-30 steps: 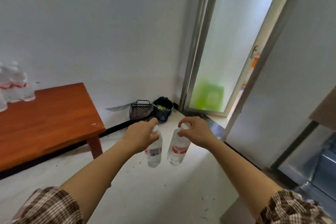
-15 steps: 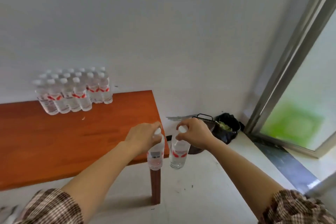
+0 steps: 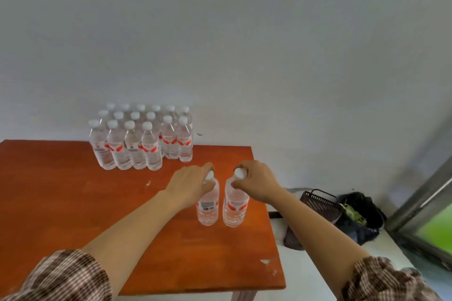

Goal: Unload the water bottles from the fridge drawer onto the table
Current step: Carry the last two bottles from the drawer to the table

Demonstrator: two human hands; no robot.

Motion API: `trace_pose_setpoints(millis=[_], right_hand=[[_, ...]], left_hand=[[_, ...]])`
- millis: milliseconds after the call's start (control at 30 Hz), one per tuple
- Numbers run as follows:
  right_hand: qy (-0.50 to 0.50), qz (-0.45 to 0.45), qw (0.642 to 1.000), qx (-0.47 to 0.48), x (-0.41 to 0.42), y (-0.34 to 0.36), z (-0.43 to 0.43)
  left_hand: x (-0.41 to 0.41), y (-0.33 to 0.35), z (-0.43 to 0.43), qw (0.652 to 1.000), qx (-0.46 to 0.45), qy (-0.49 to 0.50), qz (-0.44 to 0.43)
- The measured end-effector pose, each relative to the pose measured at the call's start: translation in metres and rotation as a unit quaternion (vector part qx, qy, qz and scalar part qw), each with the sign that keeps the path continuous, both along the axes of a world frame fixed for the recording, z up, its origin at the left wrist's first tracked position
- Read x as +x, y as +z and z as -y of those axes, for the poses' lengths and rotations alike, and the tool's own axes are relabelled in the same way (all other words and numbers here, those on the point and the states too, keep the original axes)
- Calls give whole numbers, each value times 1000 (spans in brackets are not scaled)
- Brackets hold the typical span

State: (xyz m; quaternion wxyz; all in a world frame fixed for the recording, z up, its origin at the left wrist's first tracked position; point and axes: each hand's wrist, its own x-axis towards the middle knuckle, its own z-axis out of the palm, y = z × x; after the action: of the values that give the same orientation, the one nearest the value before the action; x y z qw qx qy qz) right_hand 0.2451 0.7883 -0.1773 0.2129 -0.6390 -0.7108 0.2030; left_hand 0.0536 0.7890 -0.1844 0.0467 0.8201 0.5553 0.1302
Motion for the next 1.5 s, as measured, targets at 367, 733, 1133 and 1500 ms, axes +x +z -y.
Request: trace_pose_setpoints(millis=[367, 733, 1133, 1500], right_hand=[[-31, 4, 999, -38, -97, -25, -150], [-20, 10, 997, -71, -157, -43, -244], [-37, 17, 998, -47, -187, -54, -280], [-17, 54, 994, -89, -189, -62, -289]], left_hand=[[-92, -28, -162, 996, -37, -72, -21], [-150, -46, -259, 994, -44, -82, -60], [-163, -50, -293, 998, -50, -33, -34], [-158, -46, -288, 997, -68, 10, -21]])
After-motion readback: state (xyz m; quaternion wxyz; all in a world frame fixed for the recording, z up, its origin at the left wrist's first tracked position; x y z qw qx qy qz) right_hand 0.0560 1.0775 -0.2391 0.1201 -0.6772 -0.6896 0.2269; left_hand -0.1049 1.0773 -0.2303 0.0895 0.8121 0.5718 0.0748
